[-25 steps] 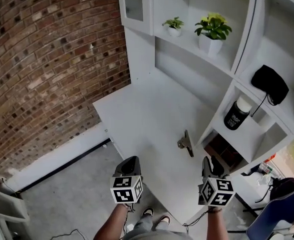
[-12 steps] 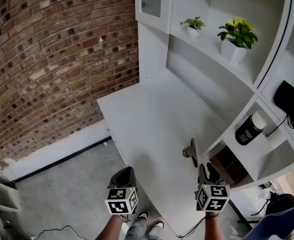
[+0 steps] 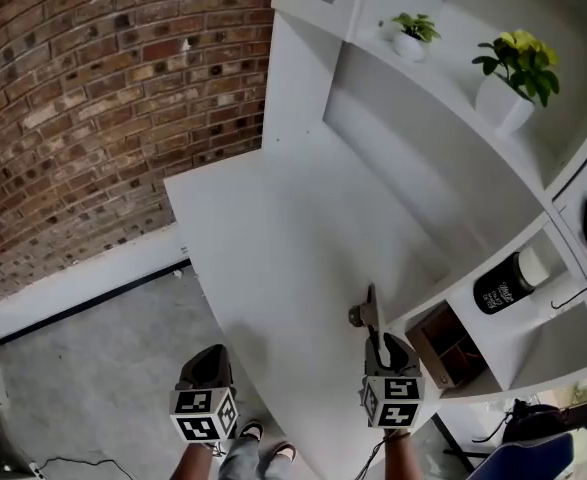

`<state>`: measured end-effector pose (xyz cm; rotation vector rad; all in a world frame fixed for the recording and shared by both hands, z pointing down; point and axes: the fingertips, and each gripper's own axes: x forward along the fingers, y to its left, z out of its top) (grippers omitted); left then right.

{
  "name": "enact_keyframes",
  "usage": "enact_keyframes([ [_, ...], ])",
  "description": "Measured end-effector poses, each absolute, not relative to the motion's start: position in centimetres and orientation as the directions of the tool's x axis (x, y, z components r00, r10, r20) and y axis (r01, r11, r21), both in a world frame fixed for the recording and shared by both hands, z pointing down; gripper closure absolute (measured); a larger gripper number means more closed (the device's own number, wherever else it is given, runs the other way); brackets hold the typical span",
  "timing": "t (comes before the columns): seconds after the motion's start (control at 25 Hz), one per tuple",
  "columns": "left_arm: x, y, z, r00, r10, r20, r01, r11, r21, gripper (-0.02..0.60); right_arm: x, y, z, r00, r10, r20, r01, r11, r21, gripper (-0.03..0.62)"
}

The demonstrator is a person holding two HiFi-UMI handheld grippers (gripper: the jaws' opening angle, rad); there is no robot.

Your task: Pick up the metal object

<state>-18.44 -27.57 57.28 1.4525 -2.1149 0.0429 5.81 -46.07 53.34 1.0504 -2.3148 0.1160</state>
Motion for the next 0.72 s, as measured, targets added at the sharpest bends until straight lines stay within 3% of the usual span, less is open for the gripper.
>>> enact_keyframes([
  [0.72,-23.1,-25.6,66.1,-0.306,-0.776,0.551,-0.793,0.528,0.303,0.570,2.2,-51.5,60.7,-0.388,-0.697,0.603,-0.657,0.668,0.349,0.479],
])
